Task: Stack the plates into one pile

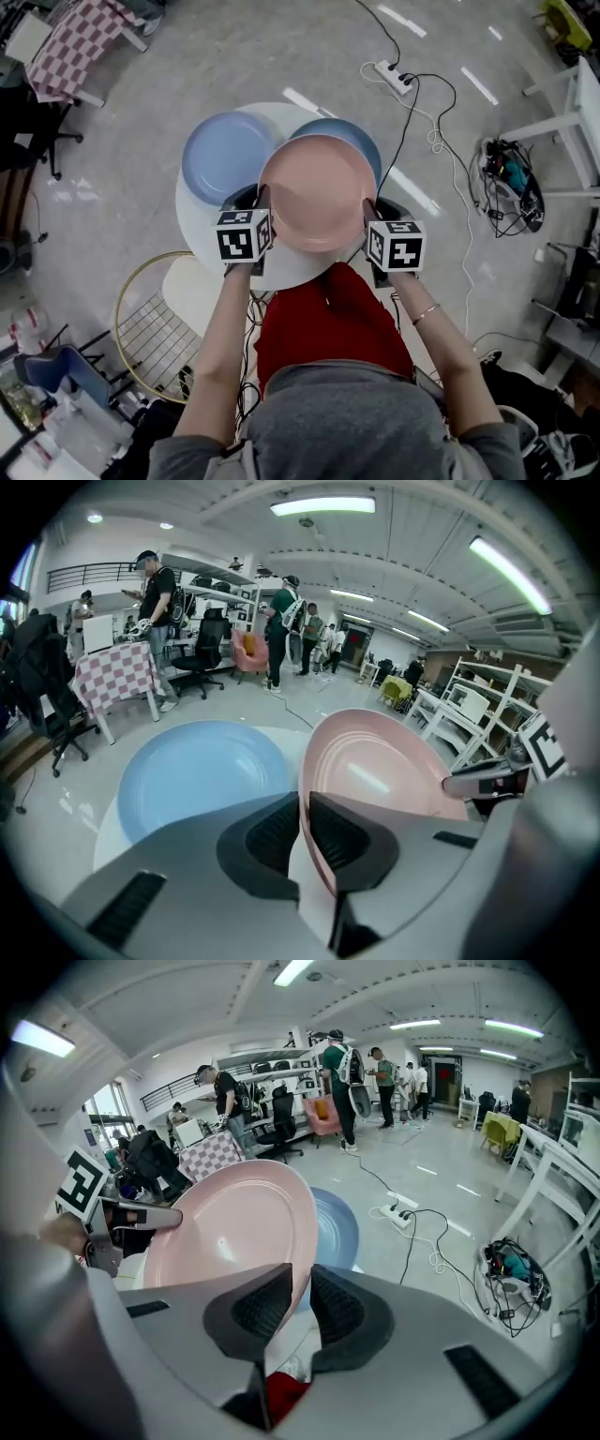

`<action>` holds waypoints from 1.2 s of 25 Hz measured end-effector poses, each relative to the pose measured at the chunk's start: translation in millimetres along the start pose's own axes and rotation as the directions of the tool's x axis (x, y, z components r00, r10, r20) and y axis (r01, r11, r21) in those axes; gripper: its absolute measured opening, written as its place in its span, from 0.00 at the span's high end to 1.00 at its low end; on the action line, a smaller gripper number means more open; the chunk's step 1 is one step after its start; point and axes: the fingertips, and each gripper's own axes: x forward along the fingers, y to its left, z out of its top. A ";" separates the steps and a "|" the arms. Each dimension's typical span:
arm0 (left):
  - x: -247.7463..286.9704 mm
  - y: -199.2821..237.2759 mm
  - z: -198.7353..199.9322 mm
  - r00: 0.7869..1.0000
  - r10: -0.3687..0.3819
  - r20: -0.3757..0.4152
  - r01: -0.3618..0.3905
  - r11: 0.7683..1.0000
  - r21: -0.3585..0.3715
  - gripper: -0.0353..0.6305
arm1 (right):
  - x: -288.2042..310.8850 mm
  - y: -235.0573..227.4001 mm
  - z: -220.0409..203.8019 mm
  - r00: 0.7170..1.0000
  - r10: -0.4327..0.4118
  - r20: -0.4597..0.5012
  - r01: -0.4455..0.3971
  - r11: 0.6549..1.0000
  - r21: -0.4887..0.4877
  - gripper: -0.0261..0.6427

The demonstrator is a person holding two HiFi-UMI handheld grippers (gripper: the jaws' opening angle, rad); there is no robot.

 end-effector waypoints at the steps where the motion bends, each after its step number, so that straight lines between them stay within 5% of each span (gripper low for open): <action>1: 4.4 -3.4 6.1 1.000 -0.010 0.000 0.010 1.000 0.014 0.88 | -0.7 -4.5 1.2 1.000 -0.012 0.003 0.012 1.000 0.009 0.84; 12: 51.4 -24.9 39.8 0.998 -0.067 -0.021 0.068 0.996 0.056 0.89 | 17.3 -48.5 17.0 0.997 -0.081 0.000 0.081 0.994 0.074 0.84; 30: 82.5 -20.0 21.6 0.994 -0.028 -0.103 0.035 0.998 0.059 0.88 | 50.5 -65.1 11.9 0.990 -0.128 -0.058 0.129 0.992 0.015 0.84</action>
